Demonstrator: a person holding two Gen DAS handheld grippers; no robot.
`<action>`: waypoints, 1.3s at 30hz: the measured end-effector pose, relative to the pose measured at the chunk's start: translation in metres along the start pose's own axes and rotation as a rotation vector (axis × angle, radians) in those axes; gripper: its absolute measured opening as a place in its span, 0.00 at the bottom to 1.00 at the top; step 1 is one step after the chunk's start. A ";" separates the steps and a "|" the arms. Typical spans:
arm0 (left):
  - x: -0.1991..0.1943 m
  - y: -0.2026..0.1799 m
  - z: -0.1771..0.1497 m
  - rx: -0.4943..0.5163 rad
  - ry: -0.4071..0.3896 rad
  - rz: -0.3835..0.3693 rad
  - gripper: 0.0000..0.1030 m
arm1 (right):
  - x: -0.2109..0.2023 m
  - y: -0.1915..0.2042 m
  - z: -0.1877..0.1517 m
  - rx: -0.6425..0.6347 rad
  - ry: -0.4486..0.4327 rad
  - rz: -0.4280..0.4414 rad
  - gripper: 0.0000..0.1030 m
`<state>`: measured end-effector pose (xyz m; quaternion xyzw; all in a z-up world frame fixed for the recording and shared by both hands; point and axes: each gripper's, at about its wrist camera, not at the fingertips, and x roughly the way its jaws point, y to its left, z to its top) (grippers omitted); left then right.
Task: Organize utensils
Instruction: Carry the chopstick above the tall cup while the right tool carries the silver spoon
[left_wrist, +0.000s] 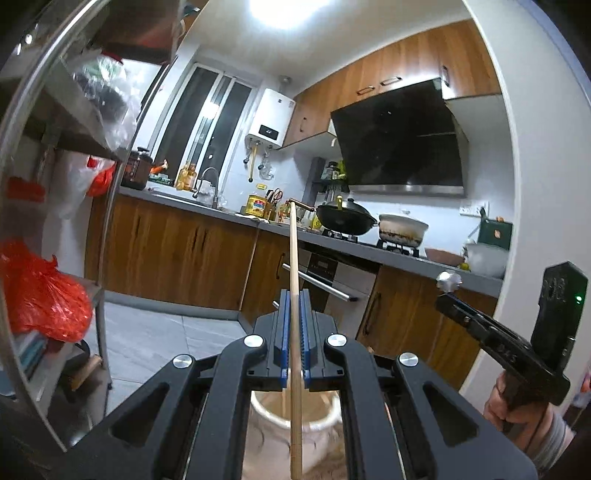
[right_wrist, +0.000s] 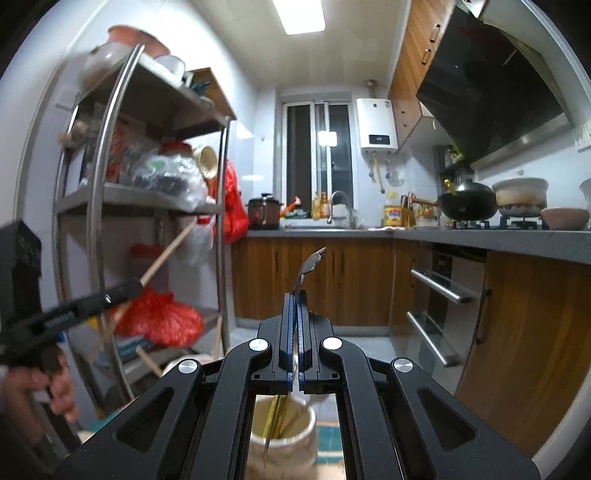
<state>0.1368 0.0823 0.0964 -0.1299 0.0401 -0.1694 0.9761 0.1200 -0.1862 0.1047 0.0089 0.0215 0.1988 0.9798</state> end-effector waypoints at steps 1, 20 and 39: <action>0.004 0.002 -0.001 -0.014 -0.001 -0.002 0.05 | 0.003 0.000 0.001 0.003 -0.006 -0.001 0.02; 0.082 0.052 -0.022 -0.247 0.012 -0.150 0.05 | 0.052 -0.024 -0.027 0.149 0.029 -0.004 0.02; 0.080 0.048 -0.037 -0.143 0.070 -0.149 0.05 | 0.064 -0.012 -0.044 0.102 0.090 0.018 0.02</action>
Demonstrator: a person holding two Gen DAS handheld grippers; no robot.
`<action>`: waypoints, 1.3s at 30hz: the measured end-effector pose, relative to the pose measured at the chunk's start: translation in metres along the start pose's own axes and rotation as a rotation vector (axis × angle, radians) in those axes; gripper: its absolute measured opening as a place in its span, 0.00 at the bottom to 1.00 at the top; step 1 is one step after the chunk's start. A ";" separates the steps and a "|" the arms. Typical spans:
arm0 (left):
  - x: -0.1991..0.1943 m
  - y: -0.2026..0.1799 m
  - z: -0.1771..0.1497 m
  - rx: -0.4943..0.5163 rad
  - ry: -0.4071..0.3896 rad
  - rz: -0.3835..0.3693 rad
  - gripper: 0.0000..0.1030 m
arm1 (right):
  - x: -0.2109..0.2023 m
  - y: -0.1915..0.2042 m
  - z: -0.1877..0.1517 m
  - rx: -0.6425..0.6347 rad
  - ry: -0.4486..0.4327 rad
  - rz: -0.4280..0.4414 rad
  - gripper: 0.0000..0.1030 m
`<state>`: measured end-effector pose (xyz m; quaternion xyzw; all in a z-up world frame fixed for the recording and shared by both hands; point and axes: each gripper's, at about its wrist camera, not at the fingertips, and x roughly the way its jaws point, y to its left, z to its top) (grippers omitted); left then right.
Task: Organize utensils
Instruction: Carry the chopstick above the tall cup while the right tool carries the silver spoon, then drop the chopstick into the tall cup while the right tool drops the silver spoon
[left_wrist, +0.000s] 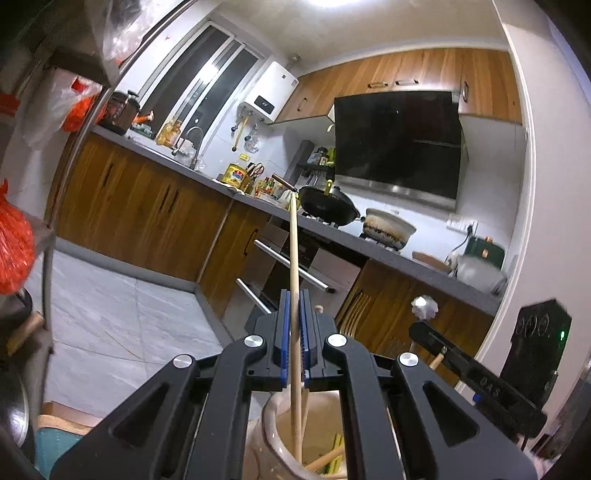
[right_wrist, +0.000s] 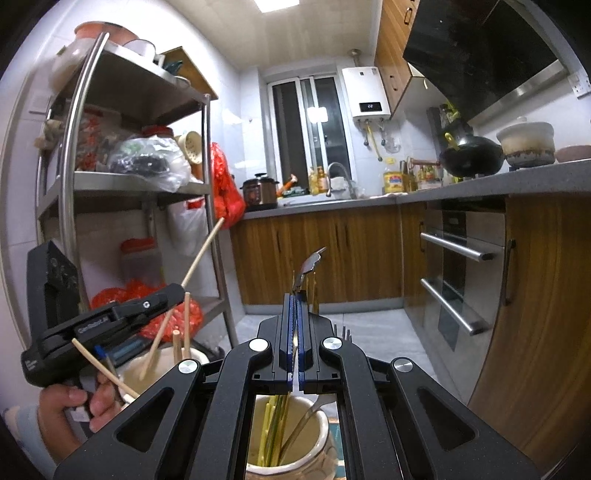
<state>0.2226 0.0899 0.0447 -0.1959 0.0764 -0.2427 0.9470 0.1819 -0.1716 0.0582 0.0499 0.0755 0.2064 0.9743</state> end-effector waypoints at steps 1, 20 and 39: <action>-0.001 -0.002 0.000 0.018 0.002 0.006 0.05 | 0.001 0.000 -0.001 -0.003 0.005 0.001 0.02; -0.012 -0.029 -0.006 0.210 0.049 0.188 0.05 | 0.023 0.004 -0.020 -0.038 0.155 0.036 0.03; -0.018 -0.049 0.009 0.248 0.032 0.256 0.47 | 0.009 0.002 -0.006 -0.023 0.105 0.056 0.39</action>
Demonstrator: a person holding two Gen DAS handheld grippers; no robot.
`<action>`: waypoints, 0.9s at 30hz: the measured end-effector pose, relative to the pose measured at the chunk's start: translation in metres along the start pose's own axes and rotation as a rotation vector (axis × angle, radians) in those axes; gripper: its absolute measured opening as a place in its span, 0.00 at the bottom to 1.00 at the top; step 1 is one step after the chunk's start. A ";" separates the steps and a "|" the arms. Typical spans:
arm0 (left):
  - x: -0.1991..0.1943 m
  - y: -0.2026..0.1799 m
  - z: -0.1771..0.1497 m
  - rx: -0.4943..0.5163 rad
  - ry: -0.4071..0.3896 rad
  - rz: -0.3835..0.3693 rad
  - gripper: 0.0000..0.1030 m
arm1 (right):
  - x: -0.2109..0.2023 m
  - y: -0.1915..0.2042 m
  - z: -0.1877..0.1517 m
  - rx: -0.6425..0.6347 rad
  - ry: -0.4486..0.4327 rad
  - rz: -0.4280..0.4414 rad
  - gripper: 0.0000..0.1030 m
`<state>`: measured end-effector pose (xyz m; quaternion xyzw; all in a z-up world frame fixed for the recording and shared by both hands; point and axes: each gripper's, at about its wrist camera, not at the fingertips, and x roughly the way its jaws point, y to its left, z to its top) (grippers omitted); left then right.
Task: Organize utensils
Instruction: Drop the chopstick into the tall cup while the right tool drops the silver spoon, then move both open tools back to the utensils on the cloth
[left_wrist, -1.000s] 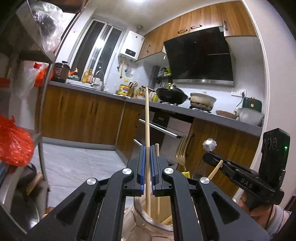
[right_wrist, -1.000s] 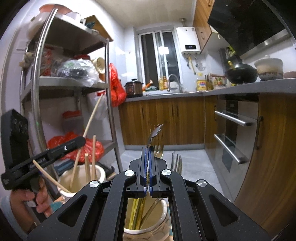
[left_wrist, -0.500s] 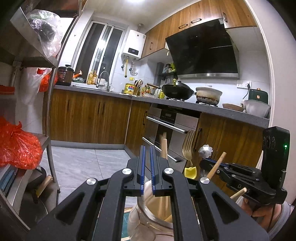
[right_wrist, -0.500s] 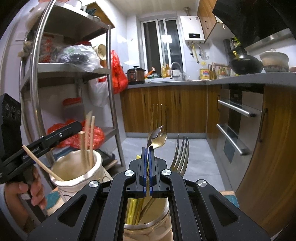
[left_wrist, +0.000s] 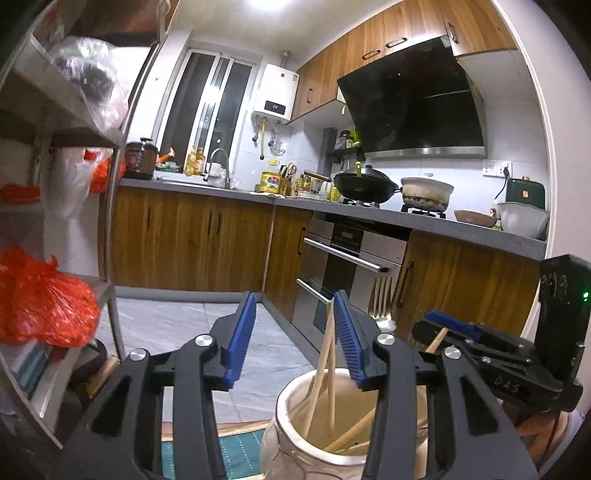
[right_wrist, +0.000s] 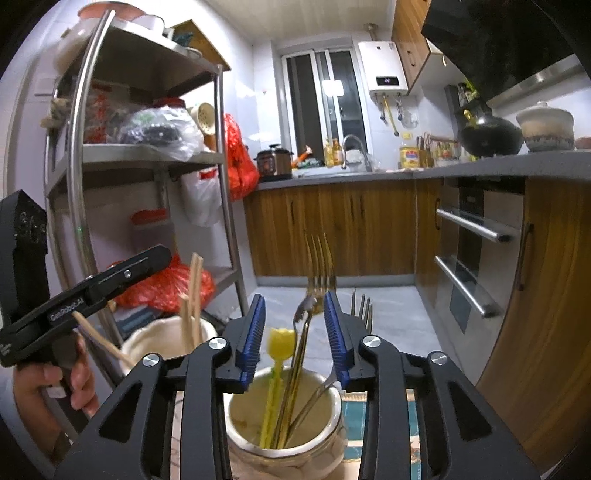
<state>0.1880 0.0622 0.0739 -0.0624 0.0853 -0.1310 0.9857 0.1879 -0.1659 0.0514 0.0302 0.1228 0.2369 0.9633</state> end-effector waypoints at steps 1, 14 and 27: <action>-0.003 -0.003 0.002 0.009 0.001 0.010 0.55 | -0.004 0.000 0.003 -0.004 -0.012 -0.001 0.41; -0.061 -0.038 0.021 0.050 0.009 0.045 0.85 | -0.061 0.005 0.024 0.015 -0.078 0.018 0.91; -0.110 -0.068 0.012 0.071 0.037 0.111 0.94 | -0.106 0.000 -0.013 0.068 0.013 -0.006 0.95</action>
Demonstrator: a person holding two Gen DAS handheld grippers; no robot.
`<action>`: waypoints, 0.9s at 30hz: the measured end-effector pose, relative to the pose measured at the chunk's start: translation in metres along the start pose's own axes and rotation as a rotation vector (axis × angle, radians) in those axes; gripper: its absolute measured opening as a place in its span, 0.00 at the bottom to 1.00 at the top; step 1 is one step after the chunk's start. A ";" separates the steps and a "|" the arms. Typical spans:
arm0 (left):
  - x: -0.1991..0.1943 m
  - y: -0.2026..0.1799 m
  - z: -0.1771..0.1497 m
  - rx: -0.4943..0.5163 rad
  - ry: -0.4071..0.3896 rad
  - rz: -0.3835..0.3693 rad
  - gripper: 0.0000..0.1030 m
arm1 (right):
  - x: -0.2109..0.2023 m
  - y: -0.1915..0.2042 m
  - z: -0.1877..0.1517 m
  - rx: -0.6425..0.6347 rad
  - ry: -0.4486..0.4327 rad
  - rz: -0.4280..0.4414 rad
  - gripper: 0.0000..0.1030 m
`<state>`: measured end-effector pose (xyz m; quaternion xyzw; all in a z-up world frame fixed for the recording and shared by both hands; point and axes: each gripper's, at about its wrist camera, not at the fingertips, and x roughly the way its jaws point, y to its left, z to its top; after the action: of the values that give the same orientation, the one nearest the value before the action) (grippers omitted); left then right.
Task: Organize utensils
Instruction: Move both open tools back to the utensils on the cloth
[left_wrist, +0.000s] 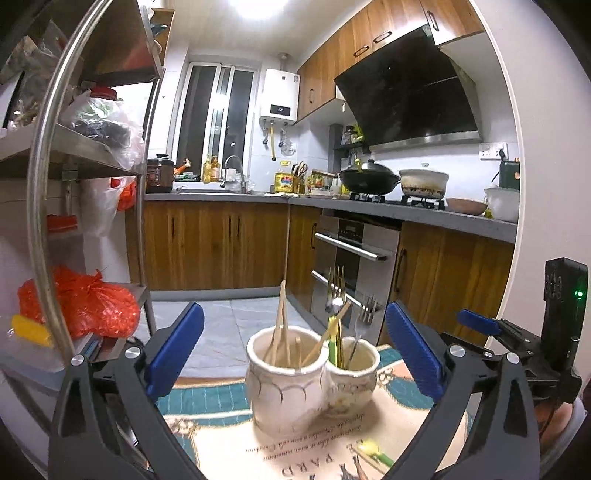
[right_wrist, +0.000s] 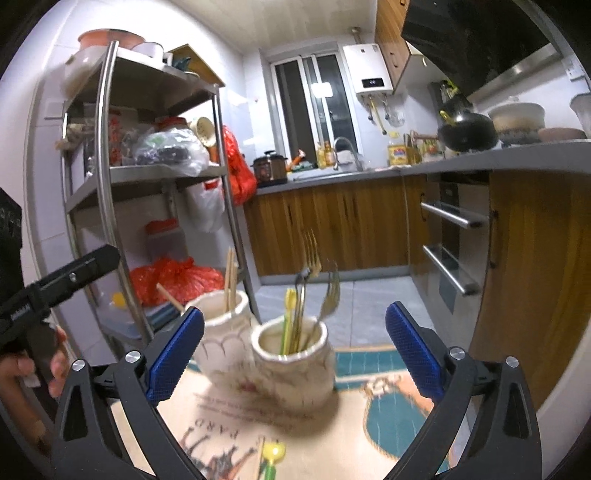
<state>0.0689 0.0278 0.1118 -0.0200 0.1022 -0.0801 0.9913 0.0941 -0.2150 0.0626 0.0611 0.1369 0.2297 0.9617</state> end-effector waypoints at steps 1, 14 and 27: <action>-0.003 -0.001 -0.001 0.002 0.005 0.003 0.94 | -0.004 -0.001 -0.003 0.004 0.007 -0.004 0.95; -0.039 -0.008 -0.028 0.001 0.040 -0.004 0.94 | -0.028 -0.003 -0.039 0.047 0.125 -0.063 0.95; -0.025 0.001 -0.089 0.006 0.170 0.002 0.94 | 0.006 0.013 -0.091 -0.080 0.423 -0.135 0.95</action>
<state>0.0271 0.0306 0.0301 -0.0103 0.1859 -0.0806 0.9792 0.0673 -0.1956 -0.0235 -0.0358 0.3302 0.1775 0.9264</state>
